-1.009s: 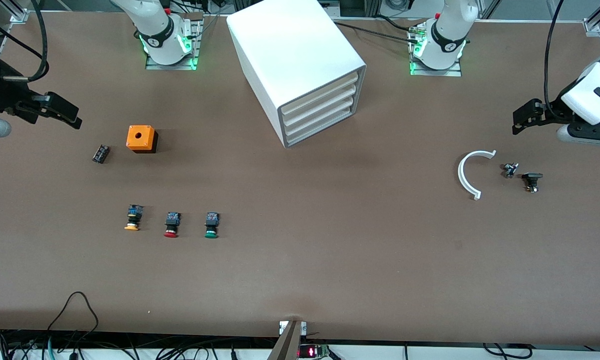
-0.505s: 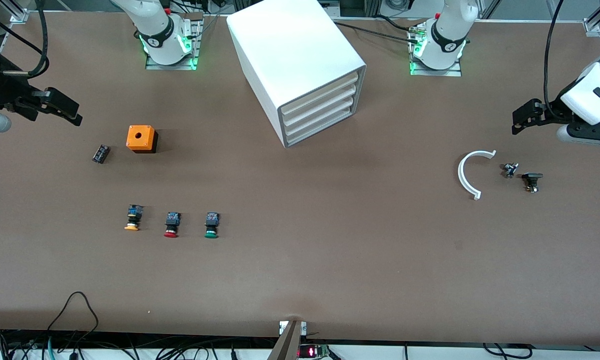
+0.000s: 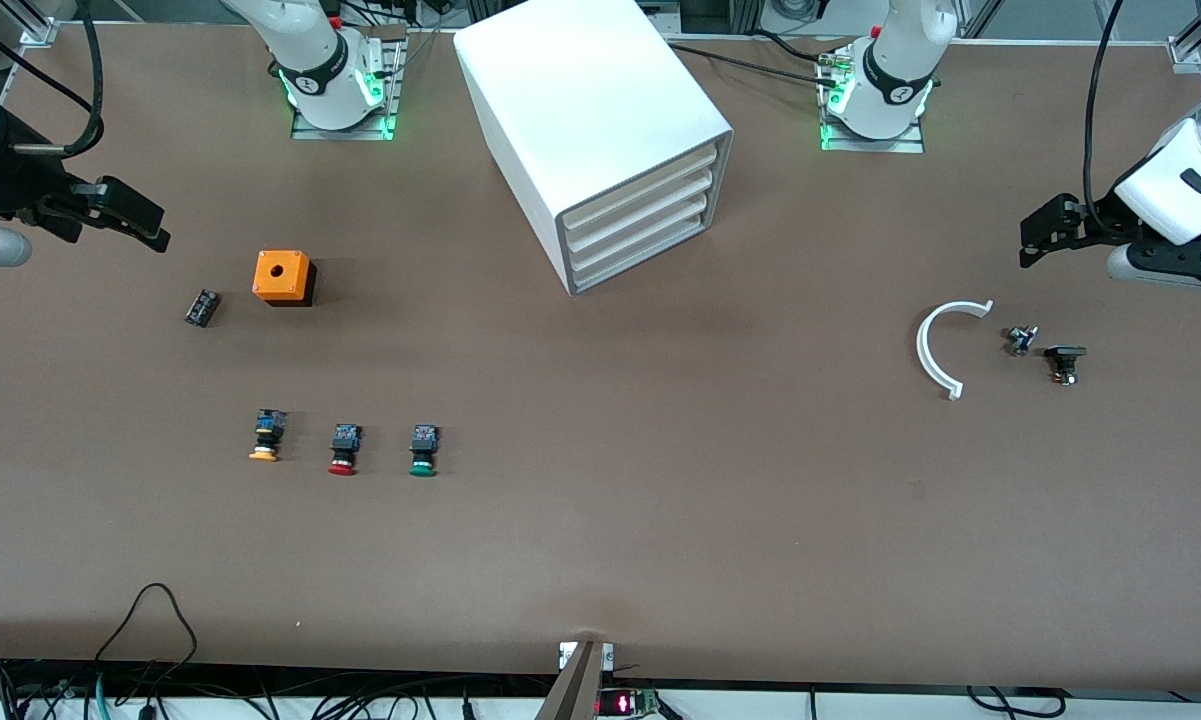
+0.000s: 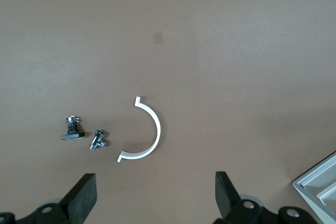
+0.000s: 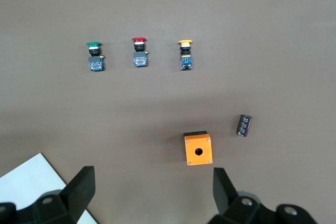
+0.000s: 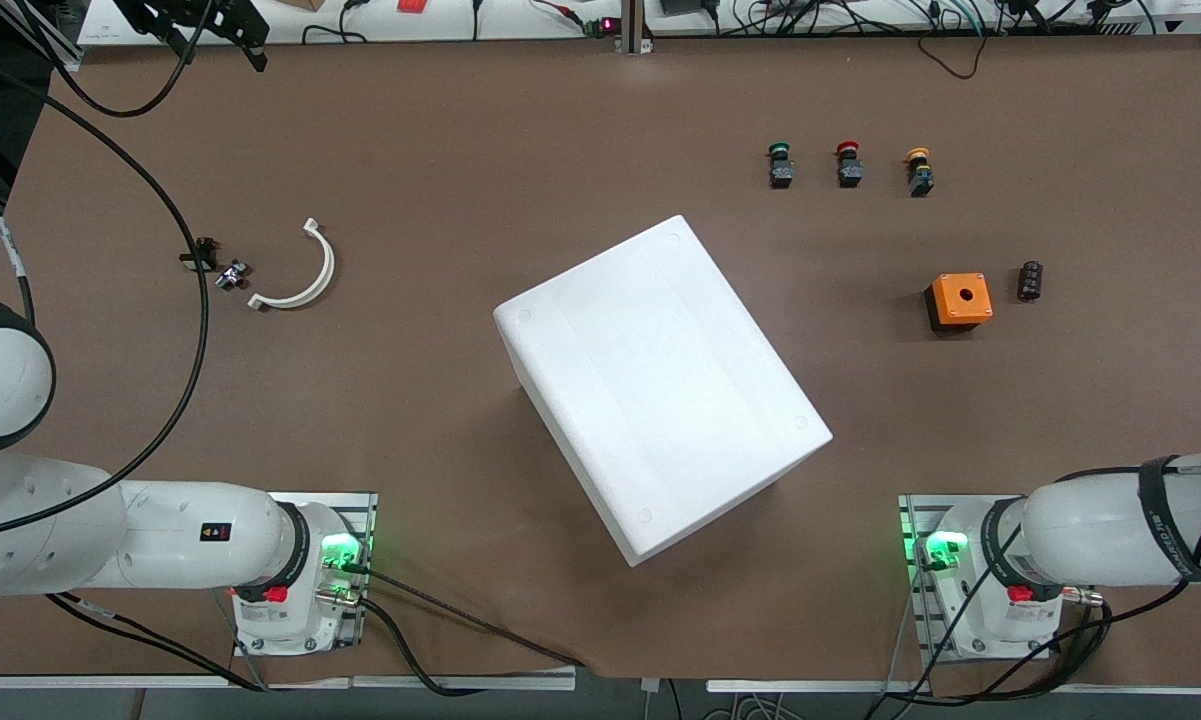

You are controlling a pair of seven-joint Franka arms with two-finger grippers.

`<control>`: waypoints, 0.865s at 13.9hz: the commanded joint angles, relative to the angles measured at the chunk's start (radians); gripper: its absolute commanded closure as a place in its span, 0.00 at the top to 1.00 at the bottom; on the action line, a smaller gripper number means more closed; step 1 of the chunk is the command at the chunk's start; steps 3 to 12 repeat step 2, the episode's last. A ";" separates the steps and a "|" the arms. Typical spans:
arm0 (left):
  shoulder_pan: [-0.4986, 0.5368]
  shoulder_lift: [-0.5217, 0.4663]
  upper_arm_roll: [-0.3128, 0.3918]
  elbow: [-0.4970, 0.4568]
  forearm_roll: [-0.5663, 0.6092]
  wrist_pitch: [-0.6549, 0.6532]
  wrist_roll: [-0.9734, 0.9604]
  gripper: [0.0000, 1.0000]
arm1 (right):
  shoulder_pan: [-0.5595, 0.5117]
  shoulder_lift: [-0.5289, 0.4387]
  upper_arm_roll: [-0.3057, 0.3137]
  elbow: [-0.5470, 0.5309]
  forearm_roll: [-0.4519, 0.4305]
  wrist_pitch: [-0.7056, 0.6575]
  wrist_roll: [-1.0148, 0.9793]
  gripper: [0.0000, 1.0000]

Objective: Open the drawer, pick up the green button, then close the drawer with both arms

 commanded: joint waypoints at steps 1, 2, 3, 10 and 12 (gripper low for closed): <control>0.005 0.008 0.004 0.023 -0.011 -0.022 0.022 0.99 | -0.004 -0.015 0.004 -0.016 0.018 0.010 0.014 0.99; 0.003 0.008 0.004 0.023 -0.011 -0.022 0.020 0.99 | -0.006 -0.015 0.004 -0.016 0.023 0.011 0.015 0.99; 0.003 0.008 0.004 0.023 -0.011 -0.022 0.020 0.99 | -0.006 -0.015 0.004 -0.016 0.023 0.011 0.015 0.99; 0.003 0.008 0.004 0.023 -0.011 -0.022 0.020 0.99 | -0.006 -0.015 0.004 -0.016 0.023 0.011 0.015 0.99; 0.003 0.008 0.004 0.023 -0.011 -0.022 0.020 0.99 | -0.006 -0.015 0.004 -0.016 0.023 0.011 0.015 0.99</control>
